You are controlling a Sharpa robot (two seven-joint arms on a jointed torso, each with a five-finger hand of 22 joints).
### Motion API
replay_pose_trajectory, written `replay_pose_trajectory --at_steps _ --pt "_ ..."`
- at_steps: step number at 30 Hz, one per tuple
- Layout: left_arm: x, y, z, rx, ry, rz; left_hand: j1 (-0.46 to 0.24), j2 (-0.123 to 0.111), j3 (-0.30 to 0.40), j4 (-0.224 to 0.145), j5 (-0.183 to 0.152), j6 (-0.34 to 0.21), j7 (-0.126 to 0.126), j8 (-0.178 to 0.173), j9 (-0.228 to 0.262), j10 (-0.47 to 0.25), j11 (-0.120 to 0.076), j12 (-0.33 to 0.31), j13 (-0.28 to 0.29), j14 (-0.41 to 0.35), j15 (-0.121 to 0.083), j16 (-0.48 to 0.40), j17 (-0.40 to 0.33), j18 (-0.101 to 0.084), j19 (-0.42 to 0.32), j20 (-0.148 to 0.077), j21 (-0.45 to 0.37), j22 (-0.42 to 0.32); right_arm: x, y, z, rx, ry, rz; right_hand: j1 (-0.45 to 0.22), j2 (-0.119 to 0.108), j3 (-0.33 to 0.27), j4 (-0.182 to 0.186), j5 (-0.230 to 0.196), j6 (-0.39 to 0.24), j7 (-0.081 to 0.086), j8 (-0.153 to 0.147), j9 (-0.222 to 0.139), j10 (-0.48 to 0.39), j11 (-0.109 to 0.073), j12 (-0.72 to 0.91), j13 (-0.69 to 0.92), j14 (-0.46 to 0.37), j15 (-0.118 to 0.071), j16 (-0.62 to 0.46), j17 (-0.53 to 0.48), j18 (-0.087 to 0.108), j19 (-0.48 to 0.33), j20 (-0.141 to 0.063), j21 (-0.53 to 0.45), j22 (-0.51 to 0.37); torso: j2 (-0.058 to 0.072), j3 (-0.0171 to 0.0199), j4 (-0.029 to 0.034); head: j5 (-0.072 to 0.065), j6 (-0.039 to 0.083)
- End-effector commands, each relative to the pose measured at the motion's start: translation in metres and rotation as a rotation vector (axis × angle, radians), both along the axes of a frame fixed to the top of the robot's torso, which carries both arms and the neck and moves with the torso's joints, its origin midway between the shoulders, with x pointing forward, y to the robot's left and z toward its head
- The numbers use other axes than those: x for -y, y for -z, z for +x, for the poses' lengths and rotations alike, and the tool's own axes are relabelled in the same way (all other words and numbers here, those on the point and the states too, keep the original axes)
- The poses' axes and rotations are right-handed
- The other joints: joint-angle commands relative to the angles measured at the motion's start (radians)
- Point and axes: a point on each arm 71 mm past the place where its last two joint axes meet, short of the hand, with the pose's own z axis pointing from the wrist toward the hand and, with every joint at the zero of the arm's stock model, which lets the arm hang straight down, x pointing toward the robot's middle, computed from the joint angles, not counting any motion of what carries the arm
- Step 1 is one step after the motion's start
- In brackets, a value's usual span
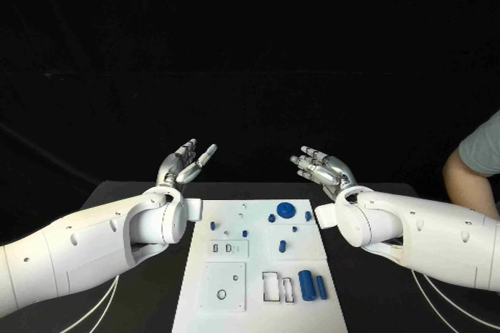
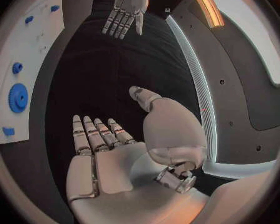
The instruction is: Assemble the parts on the task board
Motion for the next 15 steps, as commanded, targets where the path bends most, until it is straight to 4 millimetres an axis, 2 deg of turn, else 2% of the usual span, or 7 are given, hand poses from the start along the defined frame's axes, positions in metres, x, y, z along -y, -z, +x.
replay_pose_trajectory --at_steps 1,2,6,7,8,9,15 --pt "0.005 -0.002 0.000 0.012 0.048 -0.011 0.062 0.005 0.003 0.011 0.011 0.072 0.056 0.021 0.013 0.045 0.014 0.011 0.006 0.053 0.020 0.016 0.011 0.045 0.039 0.018 0.027 0.014 -0.010 0.002 -0.001 -0.048 -0.180 -0.021 0.137 -0.023 0.034 -0.085 -0.013 0.251 0.160 0.073 0.050 0.267 -0.002 0.041 0.022 0.259 -0.008 0.066 0.045 0.047 0.193 0.006 0.082 0.041 0.000 0.0000 -0.0001 0.000 0.000" --pt "0.005 -0.002 0.000 0.012 0.048 -0.011 0.078 0.015 0.004 0.007 0.012 0.162 0.076 0.049 0.030 0.115 0.036 0.021 0.013 0.143 0.029 0.042 0.028 0.065 0.085 0.033 0.050 0.028 -0.011 0.001 0.000 -0.053 -0.195 -0.028 0.162 -0.031 0.034 -0.110 -0.017 0.388 0.156 0.121 0.078 0.436 -0.013 0.076 0.034 0.379 -0.022 0.097 0.065 0.060 0.285 0.005 0.118 0.057 0.000 0.0000 -0.0001 0.000 0.000" --pt "0.005 -0.002 0.000 0.012 0.048 -0.011 0.116 0.023 0.002 -0.001 0.020 0.318 0.094 0.108 0.062 0.298 0.056 0.050 0.028 0.274 0.042 0.090 0.051 0.069 0.187 0.041 0.104 0.055 -0.011 0.001 0.001 -0.058 -0.213 -0.037 0.192 -0.039 0.030 -0.147 -0.027 0.517 0.139 0.175 0.104 0.594 -0.035 0.102 0.037 0.532 -0.049 0.132 0.088 0.087 0.444 0.001 0.171 0.075 0.000 0.0000 -0.0001 0.000 0.000" --pt "0.005 -0.002 0.000 0.012 0.048 -0.011 0.135 0.026 0.000 -0.004 0.021 0.402 0.095 0.142 0.080 0.396 0.057 0.067 0.034 0.399 0.045 0.136 0.073 0.068 0.271 0.040 0.147 0.075 -0.011 0.001 0.001 -0.059 -0.214 -0.037 0.197 -0.040 0.030 -0.154 -0.029 0.530 0.133 0.182 0.107 0.615 -0.042 0.104 0.037 0.550 -0.056 0.136 0.091 0.093 0.463 0.001 0.176 0.075 0.000 0.0000 -0.0001 0.000 0.000" --pt "-0.013 -0.011 -0.005 0.022 0.066 -0.008 0.147 0.028 -0.002 -0.006 0.021 0.464 0.097 0.168 0.094 0.468 0.059 0.080 0.038 0.504 0.046 0.175 0.092 0.069 0.345 0.039 0.183 0.091 0.000 -0.022 0.013 0.251 -0.230 -0.432 0.201 -0.043 0.030 -0.162 -0.032 0.545 0.126 0.189 0.110 0.636 -0.048 0.107 0.038 0.571 -0.063 0.142 0.095 0.100 0.482 0.000 0.182 0.076 0.049 -0.0067 0.0120 -0.009 -0.007" --pt "-0.014 -0.011 -0.005 0.024 0.071 -0.007 0.163 0.030 -0.004 -0.008 0.021 0.531 0.099 0.197 0.110 0.576 0.061 0.096 0.043 0.592 0.049 0.203 0.106 0.067 0.390 0.039 0.206 0.096 0.000 -0.024 0.013 0.265 -0.239 -0.458 0.203 -0.046 0.031 -0.170 -0.036 0.563 0.118 0.196 0.113 0.663 -0.057 0.108 0.038 0.598 -0.072 0.147 0.100 0.108 0.505 -0.001 0.185 0.075 0.052 -0.0063 0.0122 -0.011 -0.008" --pt "-0.014 -0.020 -0.010 0.043 0.130 -0.002 0.214 0.039 -0.013 -0.017 0.026 0.620 0.088 0.236 0.137 0.773 0.053 0.108 0.048 0.766 0.011 0.249 0.155 0.084 0.546 0.019 0.260 0.100 -0.001 -0.030 0.015 0.327 -0.305 -0.644 0.200 -0.059 0.031 -0.194 -0.042 0.625 0.092 0.220 0.133 0.739 -0.083 0.096 0.038 0.690 -0.101 0.165 0.134 0.121 0.576 -0.015 0.199 0.074 0.077 -0.0030 0.0172 -0.015 -0.006"
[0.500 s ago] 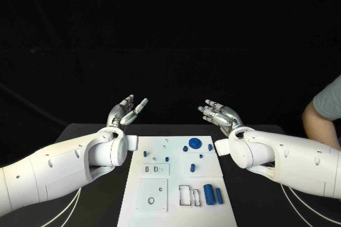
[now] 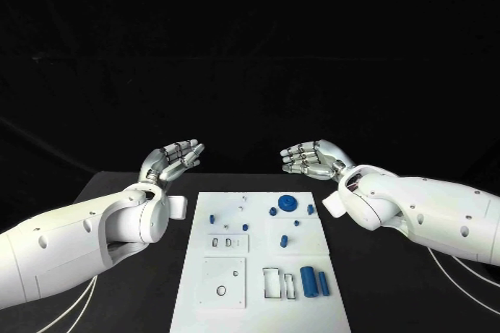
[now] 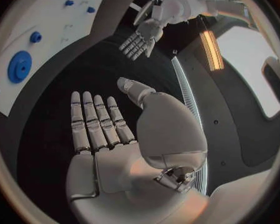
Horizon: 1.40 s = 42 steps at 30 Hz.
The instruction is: Assemble the parts on the task board
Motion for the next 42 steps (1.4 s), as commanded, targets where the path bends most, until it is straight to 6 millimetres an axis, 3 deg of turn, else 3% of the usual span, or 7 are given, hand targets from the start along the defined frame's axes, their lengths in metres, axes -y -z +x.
replay_pose_trajectory --at_steps 1,9,18,22,28,30,42 --pt "0.012 -0.007 -0.004 0.026 0.114 -0.009 0.075 0.013 -0.009 -0.011 0.012 0.204 0.051 0.079 0.051 0.308 0.000 0.029 0.013 0.304 -0.025 0.090 0.073 0.029 0.237 -0.016 0.095 0.024 -0.007 0.000 -0.004 0.126 -0.101 -0.290 0.025 -0.018 0.001 -0.046 -0.012 0.139 0.037 0.053 0.036 0.172 -0.036 0.010 0.006 0.173 -0.041 0.038 0.047 0.042 0.144 -0.015 0.039 0.009 0.033 0.0022 0.0072 -0.004 0.003" --pt "0.016 -0.020 -0.016 0.048 0.189 -0.014 0.096 0.012 -0.011 -0.007 0.012 0.222 0.041 0.079 0.061 0.349 -0.005 0.016 0.014 0.352 -0.036 0.094 0.100 0.029 0.279 -0.028 0.096 0.016 -0.011 -0.007 -0.005 0.196 -0.158 -0.509 0.001 -0.038 0.002 -0.049 -0.018 0.179 0.008 0.068 0.072 0.280 -0.070 0.002 0.016 0.294 -0.085 0.079 0.121 0.043 0.237 -0.057 0.087 0.030 0.062 0.0030 0.0159 -0.013 0.005" --pt "0.024 -0.029 -0.030 0.051 0.248 -0.033 0.096 0.007 -0.017 -0.001 0.011 0.226 0.040 0.077 0.065 0.363 -0.006 0.011 0.015 0.348 -0.036 0.084 0.107 0.028 0.289 -0.030 0.093 0.011 -0.024 -0.007 -0.006 0.292 -0.194 -0.753 -0.021 -0.079 -0.010 -0.033 -0.026 0.209 -0.031 0.077 0.146 0.394 -0.124 -0.027 0.063 0.536 -0.174 0.284 0.355 0.039 0.420 -0.152 0.287 0.151 0.096 0.0047 0.0309 -0.022 0.003" --pt "0.028 -0.032 -0.035 0.049 0.266 -0.040 0.095 0.005 -0.020 0.001 0.009 0.224 0.042 0.075 0.066 0.361 -0.005 0.005 0.014 0.343 -0.035 0.078 0.108 0.027 0.292 -0.029 0.092 0.009 -0.029 -0.005 -0.006 0.321 -0.199 -0.822 -0.030 -0.098 0.001 -0.026 -0.006 0.203 -0.034 0.061 0.185 0.375 -0.125 -0.050 0.098 0.552 -0.182 0.500 0.526 0.034 0.425 -0.167 0.425 0.258 0.107 0.0058 0.0351 -0.025 0.003" --pt "0.031 -0.035 -0.040 0.045 0.281 -0.054 0.092 0.004 -0.024 0.004 0.009 0.220 0.045 0.071 0.067 0.358 -0.004 -0.003 0.013 0.335 -0.033 0.069 0.110 0.026 0.294 -0.028 0.089 0.006 -0.035 0.000 -0.005 0.328 -0.208 -0.882 -0.038 -0.111 0.005 -0.011 -0.004 0.189 -0.025 0.042 0.227 0.331 -0.118 -0.048 0.135 0.559 -0.171 0.783 0.706 0.034 0.384 -0.161 0.591 0.413 0.121 0.0067 0.0389 -0.027 0.003" --pt "0.031 -0.035 -0.041 0.042 0.282 -0.058 0.092 0.004 -0.026 0.004 0.008 0.218 0.046 0.070 0.067 0.357 -0.003 -0.006 0.012 0.332 -0.032 0.066 0.111 0.026 0.294 -0.028 0.088 0.005 -0.036 0.002 -0.005 0.326 -0.208 -0.899 -0.037 -0.111 0.001 -0.007 -0.004 0.186 -0.024 0.038 0.237 0.320 -0.117 -0.047 0.144 0.589 -0.168 0.888 0.789 0.019 0.424 -0.159 0.699 0.546 0.124 0.0071 0.0402 -0.028 0.003" --pt "0.030 -0.037 -0.043 0.034 0.286 -0.069 0.090 0.005 -0.029 0.005 0.008 0.215 0.048 0.067 0.068 0.355 -0.002 -0.012 0.012 0.325 -0.030 0.059 0.112 0.026 0.293 -0.027 0.084 0.002 -0.039 0.013 -0.004 0.297 -0.217 -0.960 -0.034 -0.111 -0.005 0.005 0.003 0.186 -0.026 0.028 0.265 0.301 -0.116 -0.046 0.167 0.665 -0.169 1.121 0.997 -0.028 0.553 -0.153 0.964 0.886 0.138 0.0098 0.0469 -0.031 0.001"
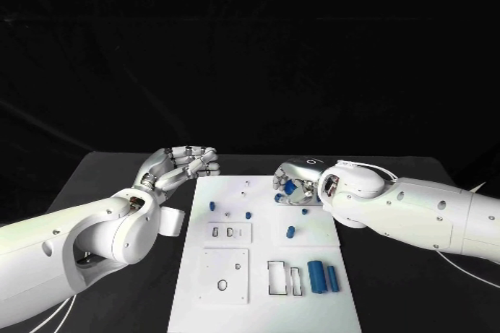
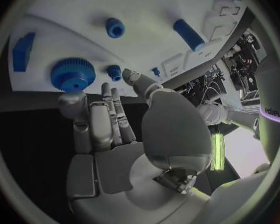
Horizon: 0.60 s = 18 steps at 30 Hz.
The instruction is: Assemble the parts on the task board
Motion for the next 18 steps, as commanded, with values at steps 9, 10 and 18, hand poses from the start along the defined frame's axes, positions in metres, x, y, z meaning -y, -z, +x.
replay_pose_trajectory --at_steps 9,10,18 --pt "0.0015 -0.0024 -0.0005 -0.005 0.020 -0.014 -0.001 -0.003 -0.007 0.002 0.000 -0.008 0.007 -0.006 0.002 -0.005 0.005 -0.006 -0.002 -0.010 0.001 -0.008 0.002 0.010 0.005 0.003 -0.007 -0.003 -0.0015 0.0067 -0.0004 -0.007 0.004 -0.068 0.001 0.003 0.020 0.014 0.012 0.016 -0.006 -0.002 0.014 0.004 -0.002 0.005 0.010 0.031 -0.004 0.069 0.068 -0.033 0.062 0.001 0.101 0.135 0.011 0.0020 0.0020 -0.001 0.001" --pt "0.0014 -0.0024 -0.0004 -0.005 0.020 -0.014 -0.001 -0.003 -0.007 0.002 0.000 -0.008 0.007 -0.006 0.002 -0.005 0.005 -0.006 -0.002 -0.010 0.001 -0.008 0.002 0.010 0.005 0.003 -0.007 -0.003 -0.0019 0.0068 -0.0006 -0.006 0.003 -0.066 0.001 0.004 0.023 0.015 0.012 0.018 -0.007 -0.001 0.015 0.007 -0.003 0.005 0.010 0.032 -0.004 0.072 0.070 -0.034 0.065 0.001 0.106 0.142 0.012 0.0021 0.0021 0.000 0.002" --pt "0.0002 -0.0022 0.0003 -0.007 0.016 -0.011 -0.002 -0.003 -0.007 0.002 0.000 -0.008 0.007 -0.007 0.002 -0.006 0.005 -0.007 -0.002 -0.011 0.001 -0.010 0.002 0.010 0.005 0.003 -0.008 -0.003 -0.0034 0.0060 -0.0012 0.000 0.003 -0.041 -0.006 0.020 0.076 0.041 -0.028 0.045 -0.021 0.008 0.032 0.045 -0.015 0.008 0.014 0.050 -0.014 0.109 0.109 -0.047 0.104 -0.008 0.166 0.225 0.017 0.0032 0.0024 0.001 0.003"
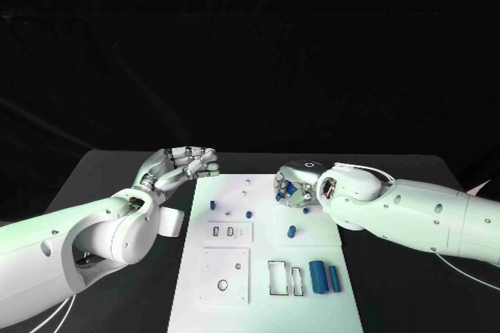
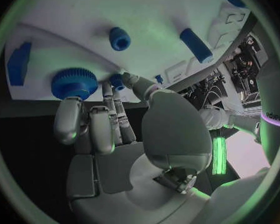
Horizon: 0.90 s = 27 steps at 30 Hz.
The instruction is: Assemble the parts on the task board
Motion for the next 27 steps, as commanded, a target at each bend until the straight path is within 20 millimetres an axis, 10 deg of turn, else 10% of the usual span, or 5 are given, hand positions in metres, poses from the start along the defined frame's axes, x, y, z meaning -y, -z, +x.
replay_pose_trajectory --at_steps 1,13,27 --pt "0.001 -0.002 0.000 0.001 0.016 -0.010 -0.002 -0.003 -0.005 -0.001 0.000 -0.005 0.004 -0.007 0.001 -0.002 0.002 -0.006 -0.002 -0.010 0.000 -0.005 0.001 0.010 0.005 0.003 -0.004 -0.001 -0.001 0.002 -0.001 0.000 0.002 -0.001 -0.002 0.022 0.026 0.015 -0.021 0.015 -0.003 0.011 0.007 0.013 -0.003 0.002 0.001 0.038 -0.010 0.008 0.007 -0.018 0.012 -0.001 0.015 0.022 0.005 0.0008 -0.0002 0.000 0.001" --pt "0.001 -0.003 0.000 -0.002 0.013 -0.008 -0.003 -0.001 -0.006 0.000 -0.002 -0.008 0.006 -0.009 0.001 -0.004 0.003 -0.010 -0.002 -0.011 0.001 -0.008 0.003 0.010 0.005 0.004 -0.005 -0.002 0.000 -0.003 0.001 0.046 0.033 0.043 0.036 0.065 0.127 0.027 -0.105 0.053 -0.021 0.052 0.061 0.056 -0.020 -0.004 0.000 0.042 -0.024 0.028 0.022 -0.028 0.037 -0.013 0.053 0.082 0.009 0.0017 0.0007 -0.001 0.001" --pt "-0.002 -0.002 0.002 -0.005 0.004 -0.003 -0.002 0.000 -0.007 -0.001 -0.006 -0.012 0.008 -0.012 0.002 -0.008 0.004 -0.014 -0.002 -0.014 0.002 -0.011 0.004 0.010 0.005 0.005 -0.007 -0.004 -0.020 -0.017 0.002 0.162 0.044 0.142 0.039 0.060 0.143 0.025 -0.128 0.049 -0.021 0.064 0.083 0.053 -0.019 -0.011 -0.004 0.044 -0.024 0.035 0.029 -0.030 0.040 -0.014 0.060 0.093 0.012 0.0016 0.0017 0.003 0.017"
